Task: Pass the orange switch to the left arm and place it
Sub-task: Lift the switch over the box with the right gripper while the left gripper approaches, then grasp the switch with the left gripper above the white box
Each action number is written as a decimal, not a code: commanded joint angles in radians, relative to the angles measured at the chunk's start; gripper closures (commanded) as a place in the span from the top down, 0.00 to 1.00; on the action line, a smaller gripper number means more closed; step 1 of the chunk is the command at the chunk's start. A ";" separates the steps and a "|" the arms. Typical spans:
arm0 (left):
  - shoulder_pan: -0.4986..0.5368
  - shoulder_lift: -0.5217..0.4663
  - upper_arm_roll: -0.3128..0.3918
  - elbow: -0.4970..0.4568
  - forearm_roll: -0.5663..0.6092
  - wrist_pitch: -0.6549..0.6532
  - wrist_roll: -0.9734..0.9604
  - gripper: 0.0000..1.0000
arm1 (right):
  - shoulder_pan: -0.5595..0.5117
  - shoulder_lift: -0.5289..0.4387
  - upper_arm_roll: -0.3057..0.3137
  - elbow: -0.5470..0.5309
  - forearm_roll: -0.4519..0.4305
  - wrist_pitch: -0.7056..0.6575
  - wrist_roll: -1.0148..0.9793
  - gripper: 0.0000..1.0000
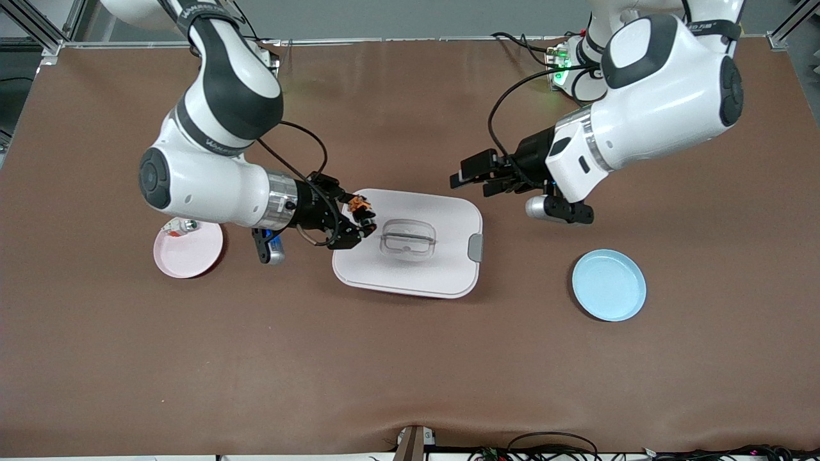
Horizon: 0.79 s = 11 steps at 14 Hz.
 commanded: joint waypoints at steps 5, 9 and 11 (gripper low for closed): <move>-0.060 0.077 -0.001 0.003 -0.147 0.155 0.014 0.75 | 0.062 0.015 -0.010 0.084 0.033 0.098 0.190 0.00; -0.107 0.094 -0.001 0.001 -0.173 0.228 0.014 0.75 | 0.093 0.047 -0.011 0.147 0.032 0.102 0.250 0.00; -0.118 0.097 0.000 -0.002 -0.169 0.239 0.014 0.75 | 0.096 0.064 -0.011 0.175 0.032 0.102 0.271 0.00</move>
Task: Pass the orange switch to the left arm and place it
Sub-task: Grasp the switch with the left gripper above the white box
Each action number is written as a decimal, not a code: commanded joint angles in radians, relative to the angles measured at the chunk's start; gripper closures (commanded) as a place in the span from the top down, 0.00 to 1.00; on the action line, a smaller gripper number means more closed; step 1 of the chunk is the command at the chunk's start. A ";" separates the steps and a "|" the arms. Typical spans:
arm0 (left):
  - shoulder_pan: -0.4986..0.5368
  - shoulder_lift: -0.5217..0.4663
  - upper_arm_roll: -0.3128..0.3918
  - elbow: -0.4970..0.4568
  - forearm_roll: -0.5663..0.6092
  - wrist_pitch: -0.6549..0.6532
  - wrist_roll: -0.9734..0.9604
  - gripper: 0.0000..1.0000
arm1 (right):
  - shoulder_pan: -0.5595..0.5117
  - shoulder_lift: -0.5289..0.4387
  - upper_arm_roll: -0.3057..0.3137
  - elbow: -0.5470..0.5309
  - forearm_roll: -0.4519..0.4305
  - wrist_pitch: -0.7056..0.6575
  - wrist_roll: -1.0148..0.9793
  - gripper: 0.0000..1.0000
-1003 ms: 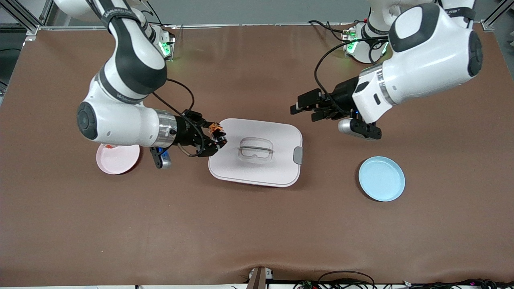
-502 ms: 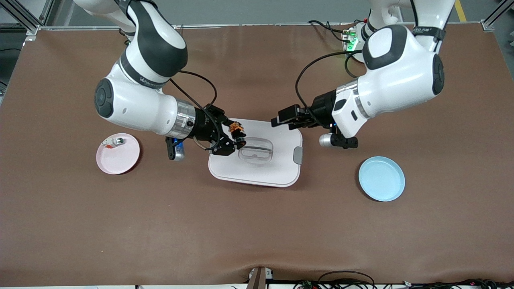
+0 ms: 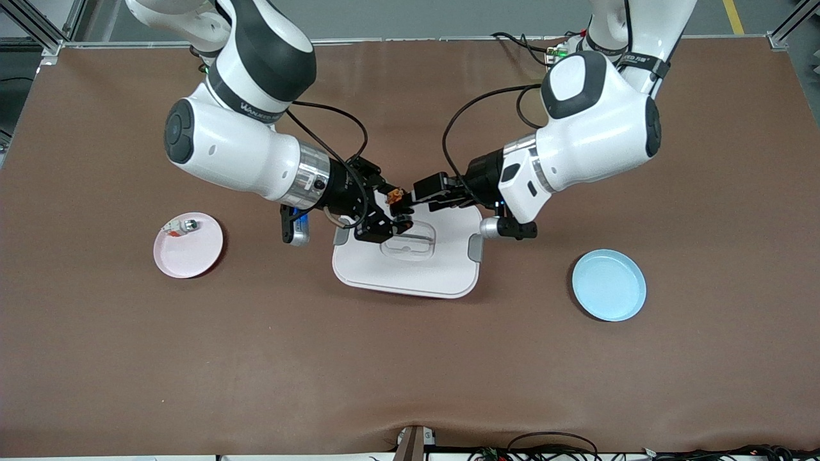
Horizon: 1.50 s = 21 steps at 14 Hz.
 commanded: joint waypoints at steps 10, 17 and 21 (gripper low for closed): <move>-0.021 0.031 0.001 -0.017 -0.007 0.050 0.144 0.31 | 0.037 0.100 -0.013 0.127 0.017 0.010 0.098 0.00; -0.003 0.025 0.004 -0.017 0.010 0.043 0.197 0.00 | 0.035 0.112 -0.016 0.127 0.014 0.010 0.095 0.38; 0.034 0.019 0.007 -0.015 0.132 0.012 0.227 0.00 | 0.026 0.115 -0.020 0.127 0.003 0.002 0.083 1.00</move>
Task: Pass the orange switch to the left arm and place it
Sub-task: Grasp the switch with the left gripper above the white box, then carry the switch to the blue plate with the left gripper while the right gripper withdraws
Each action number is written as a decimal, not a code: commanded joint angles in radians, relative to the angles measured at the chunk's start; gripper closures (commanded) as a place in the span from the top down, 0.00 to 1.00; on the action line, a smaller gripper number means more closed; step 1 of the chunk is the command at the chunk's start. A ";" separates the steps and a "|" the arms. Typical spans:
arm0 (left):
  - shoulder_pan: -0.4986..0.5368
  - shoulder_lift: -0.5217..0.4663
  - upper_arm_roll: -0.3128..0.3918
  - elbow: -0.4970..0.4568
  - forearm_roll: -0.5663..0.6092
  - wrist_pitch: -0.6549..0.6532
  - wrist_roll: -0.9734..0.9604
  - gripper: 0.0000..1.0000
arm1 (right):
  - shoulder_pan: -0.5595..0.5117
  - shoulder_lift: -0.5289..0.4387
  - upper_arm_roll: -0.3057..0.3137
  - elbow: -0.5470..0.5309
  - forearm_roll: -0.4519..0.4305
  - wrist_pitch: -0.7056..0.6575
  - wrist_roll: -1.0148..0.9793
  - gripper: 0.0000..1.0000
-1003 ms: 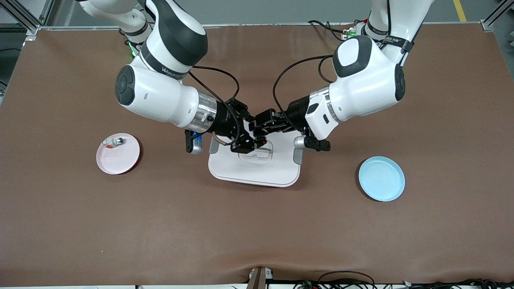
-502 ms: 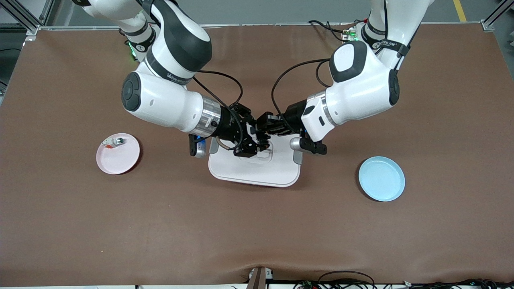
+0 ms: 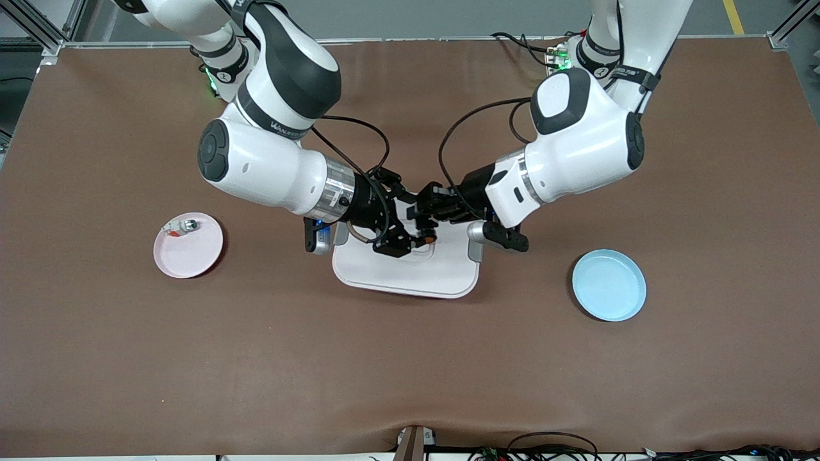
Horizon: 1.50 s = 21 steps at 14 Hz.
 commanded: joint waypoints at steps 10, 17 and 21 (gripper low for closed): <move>0.214 -0.039 0.006 0.000 0.468 -0.461 0.339 0.00 | -0.062 -0.009 -0.016 0.029 -0.317 -0.290 -0.439 1.00; 0.315 0.021 0.007 -0.027 0.822 -0.487 0.765 0.00 | -0.188 -0.081 -0.015 0.016 -0.457 -0.504 -1.050 1.00; 0.348 0.064 0.007 -0.065 0.982 -0.403 0.943 0.00 | -0.300 -0.117 -0.015 0.016 -0.521 -0.632 -1.315 1.00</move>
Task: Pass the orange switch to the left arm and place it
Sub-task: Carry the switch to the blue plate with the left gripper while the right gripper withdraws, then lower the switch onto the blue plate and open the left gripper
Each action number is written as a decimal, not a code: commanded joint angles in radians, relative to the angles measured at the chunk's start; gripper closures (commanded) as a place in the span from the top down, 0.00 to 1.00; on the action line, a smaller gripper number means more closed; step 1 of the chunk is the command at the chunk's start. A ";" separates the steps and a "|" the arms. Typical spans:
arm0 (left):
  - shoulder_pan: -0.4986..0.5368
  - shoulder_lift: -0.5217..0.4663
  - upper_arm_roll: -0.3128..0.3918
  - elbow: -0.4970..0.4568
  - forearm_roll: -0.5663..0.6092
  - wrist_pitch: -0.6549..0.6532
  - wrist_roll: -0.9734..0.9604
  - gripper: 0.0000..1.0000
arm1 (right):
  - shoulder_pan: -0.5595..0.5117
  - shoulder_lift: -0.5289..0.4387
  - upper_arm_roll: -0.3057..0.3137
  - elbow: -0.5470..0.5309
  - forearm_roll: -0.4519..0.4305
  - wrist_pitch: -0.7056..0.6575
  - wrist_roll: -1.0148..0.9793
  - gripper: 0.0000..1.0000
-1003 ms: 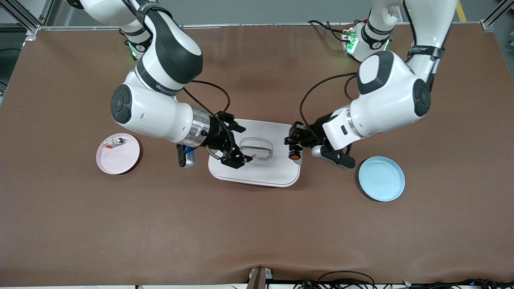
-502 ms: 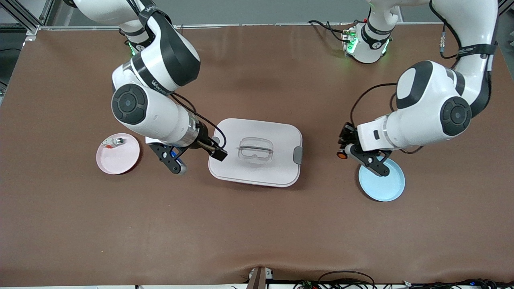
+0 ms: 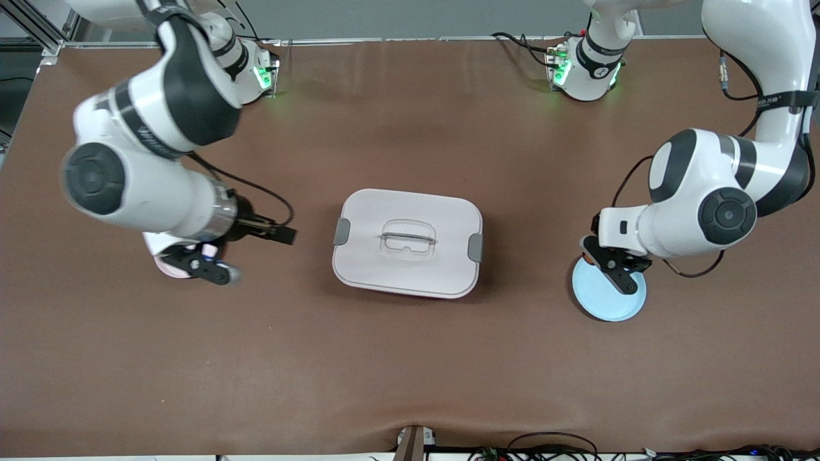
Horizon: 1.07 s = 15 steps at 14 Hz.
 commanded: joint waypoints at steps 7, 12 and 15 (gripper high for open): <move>0.153 0.060 -0.008 -0.217 0.111 0.426 0.473 0.00 | -0.226 -0.070 0.018 -0.009 -0.132 -0.177 -0.457 1.00; 0.207 0.129 -0.006 -0.271 0.180 0.618 0.617 0.00 | -0.312 -0.074 0.017 -0.004 -0.158 -0.242 -0.513 1.00; 0.207 0.167 -0.006 -0.271 0.206 0.667 0.659 0.00 | -0.314 -0.074 0.018 -0.004 -0.189 -0.268 -0.516 1.00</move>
